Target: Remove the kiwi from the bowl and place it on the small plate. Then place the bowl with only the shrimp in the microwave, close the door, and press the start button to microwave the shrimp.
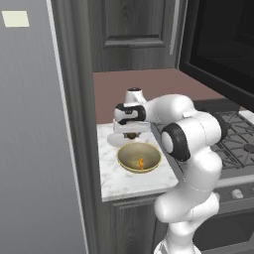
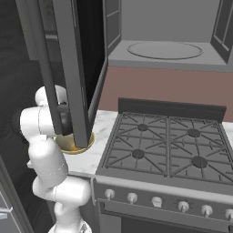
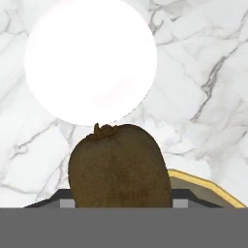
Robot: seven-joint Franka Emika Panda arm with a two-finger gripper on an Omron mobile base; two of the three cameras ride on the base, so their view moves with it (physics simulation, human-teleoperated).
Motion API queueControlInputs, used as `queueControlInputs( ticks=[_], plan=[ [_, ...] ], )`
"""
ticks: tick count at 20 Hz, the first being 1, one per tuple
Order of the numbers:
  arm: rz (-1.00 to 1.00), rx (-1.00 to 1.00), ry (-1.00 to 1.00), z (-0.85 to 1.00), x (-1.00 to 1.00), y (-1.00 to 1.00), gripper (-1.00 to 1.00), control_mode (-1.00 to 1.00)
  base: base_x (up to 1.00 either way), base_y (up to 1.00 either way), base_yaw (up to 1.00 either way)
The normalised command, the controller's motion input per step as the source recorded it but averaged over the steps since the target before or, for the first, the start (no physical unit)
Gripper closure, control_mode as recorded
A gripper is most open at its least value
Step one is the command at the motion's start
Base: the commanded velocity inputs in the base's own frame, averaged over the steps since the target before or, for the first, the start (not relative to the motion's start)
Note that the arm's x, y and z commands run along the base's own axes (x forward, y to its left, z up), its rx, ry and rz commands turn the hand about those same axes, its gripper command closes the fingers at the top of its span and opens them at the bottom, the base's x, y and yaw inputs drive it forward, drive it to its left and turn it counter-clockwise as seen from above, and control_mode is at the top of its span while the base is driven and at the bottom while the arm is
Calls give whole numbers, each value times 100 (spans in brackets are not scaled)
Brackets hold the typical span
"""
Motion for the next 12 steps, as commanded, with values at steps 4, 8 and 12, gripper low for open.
queueControlInputs(
  ticks=[4,8,12],
  plan=[
    [0,-2,1,-17,29,17,100,-100,0,0,0],
    [0,0,0,-11,19,4,100,-100,0,0,0],
    [0,0,0,-41,7,0,100,-100,0,0,0]
  ],
)
